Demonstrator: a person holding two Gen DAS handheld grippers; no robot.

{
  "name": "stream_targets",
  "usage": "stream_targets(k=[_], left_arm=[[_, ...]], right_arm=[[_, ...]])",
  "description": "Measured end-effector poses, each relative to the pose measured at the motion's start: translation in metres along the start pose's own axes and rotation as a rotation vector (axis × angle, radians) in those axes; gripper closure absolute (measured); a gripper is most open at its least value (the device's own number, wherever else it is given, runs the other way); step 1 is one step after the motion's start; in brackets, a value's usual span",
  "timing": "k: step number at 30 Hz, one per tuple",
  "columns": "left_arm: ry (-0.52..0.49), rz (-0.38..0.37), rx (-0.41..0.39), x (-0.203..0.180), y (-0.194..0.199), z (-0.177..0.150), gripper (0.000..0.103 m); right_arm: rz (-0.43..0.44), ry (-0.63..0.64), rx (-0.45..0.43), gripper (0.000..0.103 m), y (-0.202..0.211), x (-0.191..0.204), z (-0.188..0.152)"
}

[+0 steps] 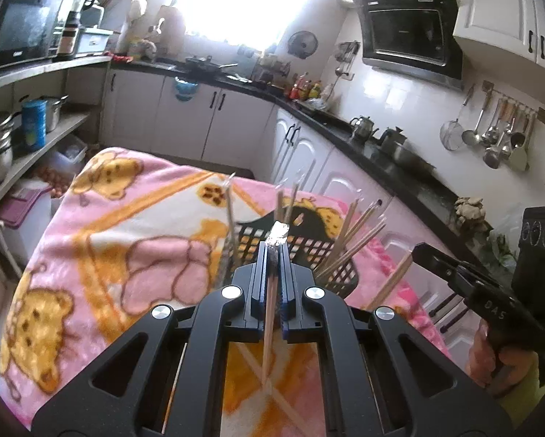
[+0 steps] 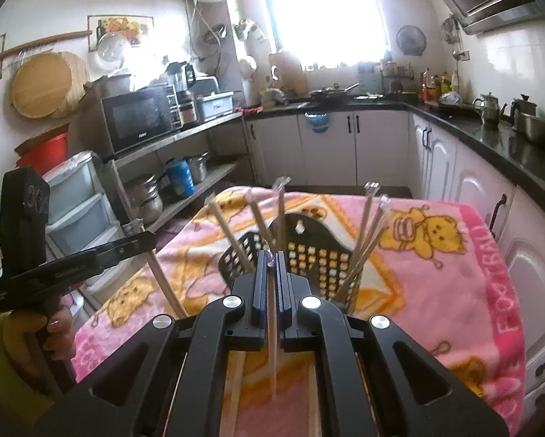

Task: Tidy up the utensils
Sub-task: 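Lift the left tool's chopstick above the caddy while the right tool carries its own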

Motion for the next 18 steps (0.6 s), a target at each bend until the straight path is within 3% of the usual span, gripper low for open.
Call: stream_targets(k=[18], left_arm=[[-0.095,-0.051,-0.100,-0.051,0.002,0.071,0.102]], right_arm=[[-0.051,0.006,-0.129,0.098,0.026,-0.025,0.064]])
Point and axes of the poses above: each gripper's, at about its wrist camera, not at the fingertips, and y roughly against the way its jaws point, x to its left, z to its top, the point moved 5 cm from there along -y, roughly the way its jaws point, and after that the axes turned 5 degrees about z, right-handed, at the moved point
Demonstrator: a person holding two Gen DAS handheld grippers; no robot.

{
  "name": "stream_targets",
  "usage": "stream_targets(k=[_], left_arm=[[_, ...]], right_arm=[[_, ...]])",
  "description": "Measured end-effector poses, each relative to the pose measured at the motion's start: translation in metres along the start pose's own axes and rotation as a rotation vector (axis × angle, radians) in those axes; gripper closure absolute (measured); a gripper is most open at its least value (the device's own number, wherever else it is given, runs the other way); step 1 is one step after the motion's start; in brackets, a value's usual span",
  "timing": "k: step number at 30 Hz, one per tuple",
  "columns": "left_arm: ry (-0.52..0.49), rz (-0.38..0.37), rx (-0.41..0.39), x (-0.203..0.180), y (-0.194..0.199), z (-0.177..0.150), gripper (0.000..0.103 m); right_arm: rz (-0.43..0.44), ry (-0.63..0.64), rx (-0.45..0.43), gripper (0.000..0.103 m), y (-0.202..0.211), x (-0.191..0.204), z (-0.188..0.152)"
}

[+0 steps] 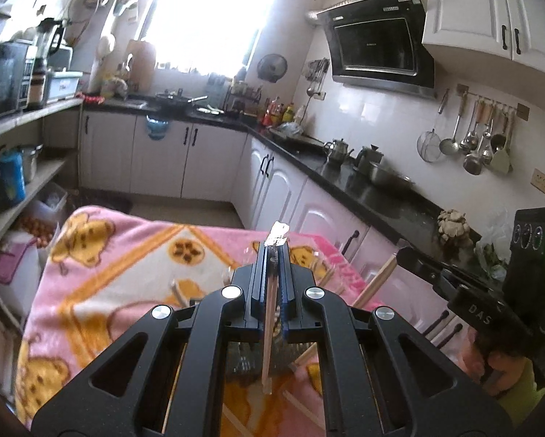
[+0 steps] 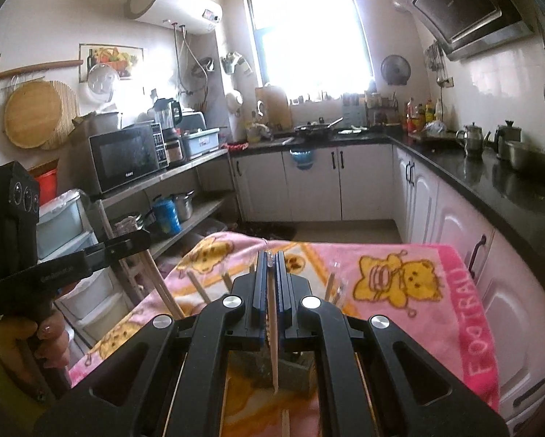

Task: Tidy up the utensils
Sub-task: 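Lift the left tool's chopstick above the caddy while the right tool carries its own, then lower the left tool's chopstick into the caddy while the right tool lowers its own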

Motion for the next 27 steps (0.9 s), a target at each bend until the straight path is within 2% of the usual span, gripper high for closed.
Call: stream_targets(k=[5,9,15,20,27], left_arm=[[-0.022,0.020,-0.034,-0.003,-0.004,0.021,0.102],[-0.039,0.063,-0.075,0.000,-0.004,0.033,0.102],[-0.043,0.109,-0.106,0.006,-0.011,0.038,0.102],[-0.042,0.156,-0.120,0.015,-0.022,0.037,0.102],[-0.028,0.185,-0.122,0.028,-0.039,0.033,0.102]], right_arm=[[-0.014,0.007,-0.038,0.098,0.005,-0.005,0.020],[-0.019,-0.013,-0.071,0.098,0.008,-0.013,0.033],[-0.024,-0.041,-0.103,0.098,0.006,-0.022,0.044],[-0.034,-0.041,-0.112,0.098,0.000,-0.025,0.045],[-0.064,-0.052,-0.106,0.098,-0.012,-0.035,0.036]])
Point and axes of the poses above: each gripper's, at about its wrist camera, not at the fingertips, and y roughly against the way its jaws point, x to its left, z to its top, the point moved 5 cm from there along -y, roughly the way its jaws point, and after that the axes turned 5 degrees about z, right-handed, at the moved point
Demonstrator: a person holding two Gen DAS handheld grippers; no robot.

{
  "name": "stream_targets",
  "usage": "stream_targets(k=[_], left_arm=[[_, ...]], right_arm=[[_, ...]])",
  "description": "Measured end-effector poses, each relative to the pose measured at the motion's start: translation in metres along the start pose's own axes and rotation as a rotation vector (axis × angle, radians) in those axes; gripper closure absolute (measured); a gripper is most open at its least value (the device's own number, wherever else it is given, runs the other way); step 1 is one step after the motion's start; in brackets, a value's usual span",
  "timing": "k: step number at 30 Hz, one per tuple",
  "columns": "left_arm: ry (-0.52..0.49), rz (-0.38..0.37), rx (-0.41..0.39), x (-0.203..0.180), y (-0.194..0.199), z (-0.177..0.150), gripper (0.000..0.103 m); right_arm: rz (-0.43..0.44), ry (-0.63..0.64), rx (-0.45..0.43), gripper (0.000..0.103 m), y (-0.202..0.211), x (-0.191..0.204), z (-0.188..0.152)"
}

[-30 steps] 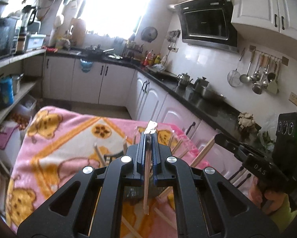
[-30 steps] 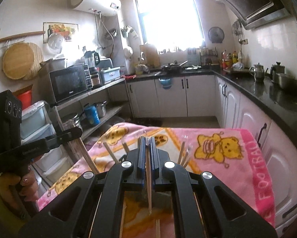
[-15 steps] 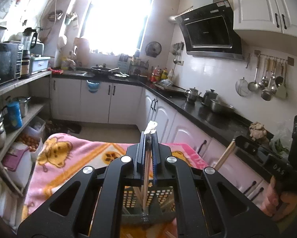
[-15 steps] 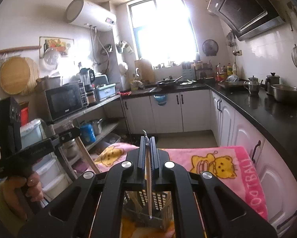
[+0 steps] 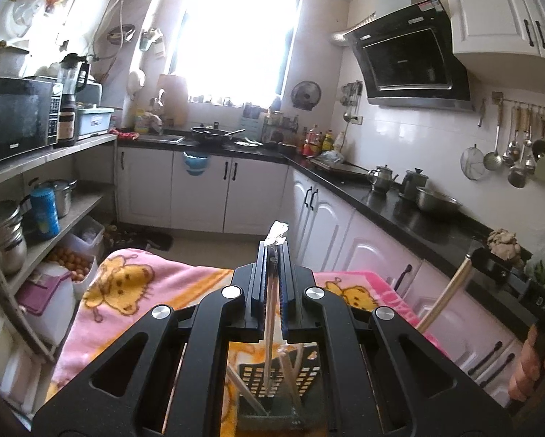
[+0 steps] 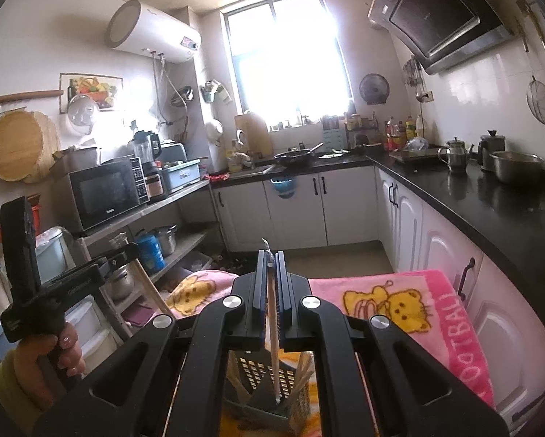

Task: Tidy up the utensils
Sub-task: 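Lower the left tool's chopstick into the caddy while the right tool lowers its own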

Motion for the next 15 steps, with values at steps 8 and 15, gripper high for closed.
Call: stream_targets(k=[8,15], left_arm=[[0.024,0.029,0.011,0.014,-0.018,-0.021,0.102],[0.035,0.023,0.042,0.018,-0.031,-0.041,0.102]], right_arm=[[-0.016,-0.017,0.027,0.098,-0.019,-0.008,-0.020],[-0.021,-0.036,0.028,0.098,-0.029,-0.013,-0.031]])
Point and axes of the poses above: each gripper's, at about its wrist camera, not at the fingertips, and y roughly against the way its jaws point, x to its left, z to its top, the point moved 5 cm from there along -y, roughly the way its jaws point, and after that the axes turned 5 degrees about z, right-handed, at the moved point
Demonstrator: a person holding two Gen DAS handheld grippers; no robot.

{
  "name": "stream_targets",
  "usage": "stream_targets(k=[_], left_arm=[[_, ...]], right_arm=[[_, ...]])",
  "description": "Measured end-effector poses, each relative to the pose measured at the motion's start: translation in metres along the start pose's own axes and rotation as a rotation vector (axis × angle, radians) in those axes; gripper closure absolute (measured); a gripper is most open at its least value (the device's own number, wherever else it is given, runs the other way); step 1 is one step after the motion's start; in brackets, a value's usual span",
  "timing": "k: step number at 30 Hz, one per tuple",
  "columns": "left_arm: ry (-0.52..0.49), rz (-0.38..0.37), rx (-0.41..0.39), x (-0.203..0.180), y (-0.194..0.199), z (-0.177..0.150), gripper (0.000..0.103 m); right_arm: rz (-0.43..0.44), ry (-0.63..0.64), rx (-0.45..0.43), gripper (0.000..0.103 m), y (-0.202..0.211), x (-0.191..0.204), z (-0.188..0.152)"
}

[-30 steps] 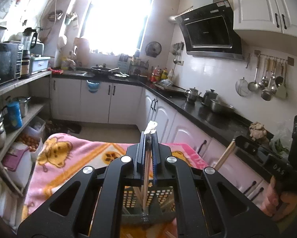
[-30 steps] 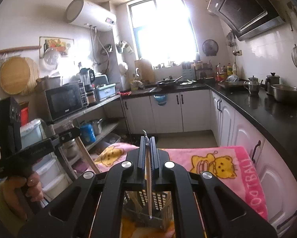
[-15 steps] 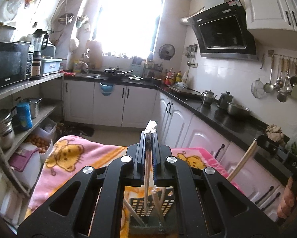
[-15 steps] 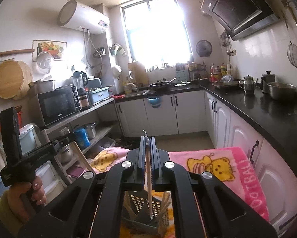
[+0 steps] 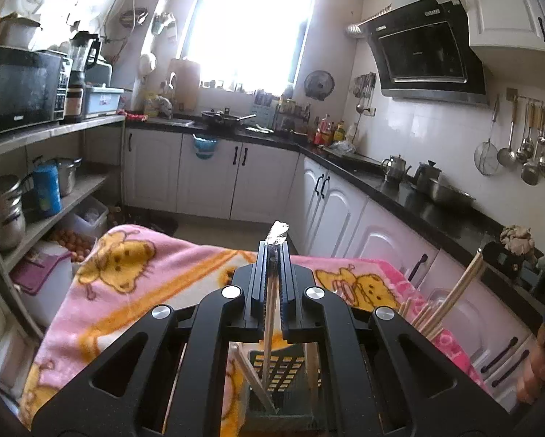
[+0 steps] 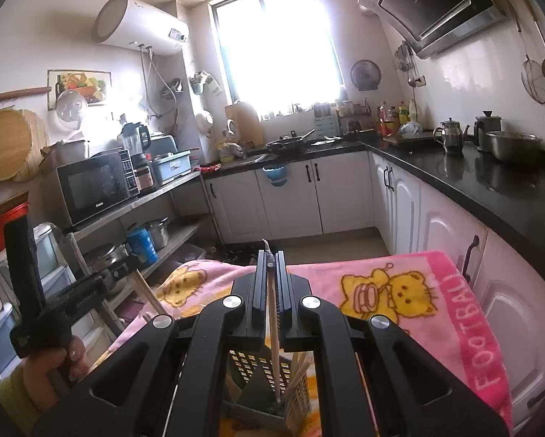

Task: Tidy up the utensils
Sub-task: 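Lower the left tool's chopstick into the caddy while the right tool lowers its own, then open the left tool to release its chopstick while the right tool opens too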

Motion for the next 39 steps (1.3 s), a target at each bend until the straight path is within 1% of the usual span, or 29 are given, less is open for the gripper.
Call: stream_targets(k=[12,17,25,34,39], left_arm=[[0.006,-0.014,0.058,0.000,-0.010,-0.031,0.102],[0.007,-0.014,0.079,0.001,-0.012,-0.040,0.102],[-0.006,-0.022,0.103,-0.003,-0.012,-0.052,0.102],[-0.006,-0.017,0.105,-0.004,-0.008,-0.055,0.102],[0.005,-0.013,0.114,0.001,-0.007,-0.058,0.102]], right_arm=[[-0.012,-0.018,-0.014,0.098,-0.018,-0.007,-0.021],[-0.019,-0.037,-0.004,0.098,-0.026,-0.013,-0.034],[-0.031,-0.061,0.006,0.098,-0.026,-0.018,-0.051],[-0.039,-0.089,0.062,0.098,-0.022,-0.024,-0.072],[-0.037,-0.099,0.078,0.098,-0.017,-0.024,-0.078]])
Point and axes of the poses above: each gripper's, at about its wrist camera, not at the fingertips, and y roughly against the way its jaws point, x to its left, z to its top, the point moved 5 cm from there along -y, roughly the way its jaws point, and after that the axes turned 5 degrees about z, right-handed, at the moved point
